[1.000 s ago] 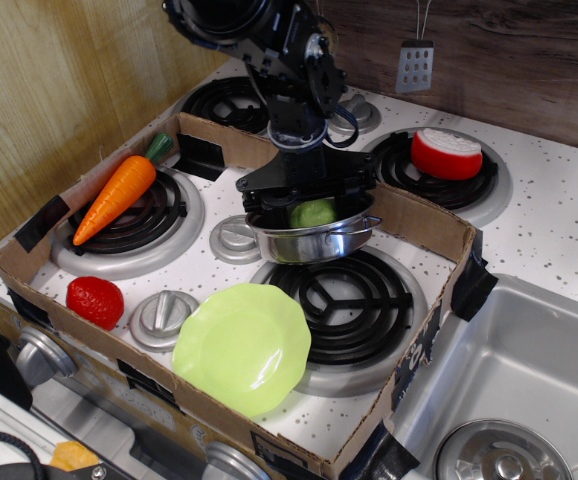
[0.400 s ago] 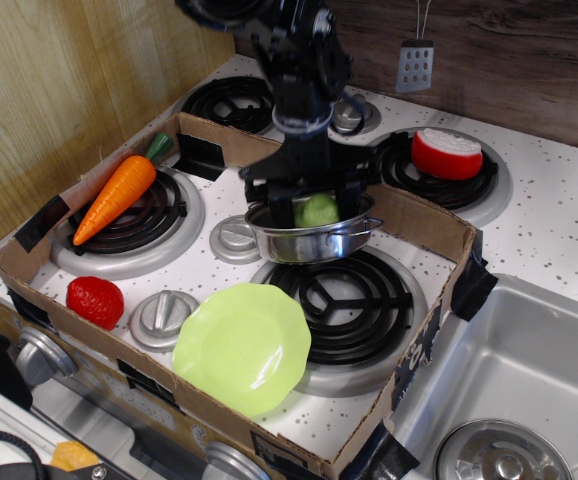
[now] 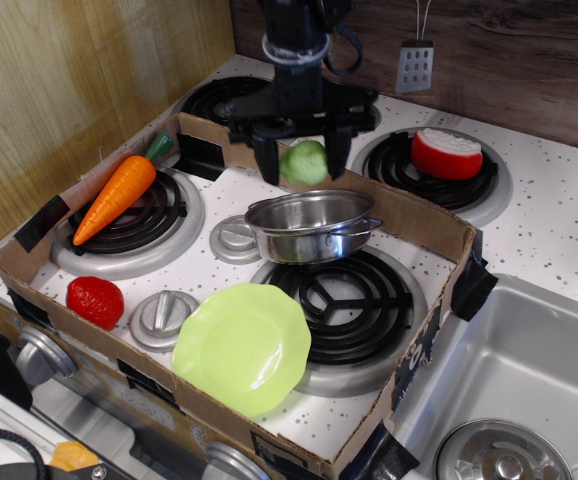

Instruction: Take broccoli out of pan

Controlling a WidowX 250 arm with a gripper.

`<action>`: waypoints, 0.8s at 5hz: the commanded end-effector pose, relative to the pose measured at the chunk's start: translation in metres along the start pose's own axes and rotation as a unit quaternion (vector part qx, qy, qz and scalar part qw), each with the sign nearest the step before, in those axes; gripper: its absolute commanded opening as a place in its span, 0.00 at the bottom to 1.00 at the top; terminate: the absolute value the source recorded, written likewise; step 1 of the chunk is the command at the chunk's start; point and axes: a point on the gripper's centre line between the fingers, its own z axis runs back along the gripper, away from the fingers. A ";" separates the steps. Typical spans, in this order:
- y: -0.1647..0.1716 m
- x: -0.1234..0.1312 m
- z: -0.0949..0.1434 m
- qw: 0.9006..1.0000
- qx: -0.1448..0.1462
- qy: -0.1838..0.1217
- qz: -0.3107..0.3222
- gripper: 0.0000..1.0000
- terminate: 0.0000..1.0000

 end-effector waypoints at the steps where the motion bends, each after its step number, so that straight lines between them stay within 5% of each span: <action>1: 0.034 0.007 0.043 0.998 0.022 -0.050 0.014 0.00 0.00; 4: 0.088 -0.017 0.010 0.996 0.055 -0.058 0.027 0.00 0.00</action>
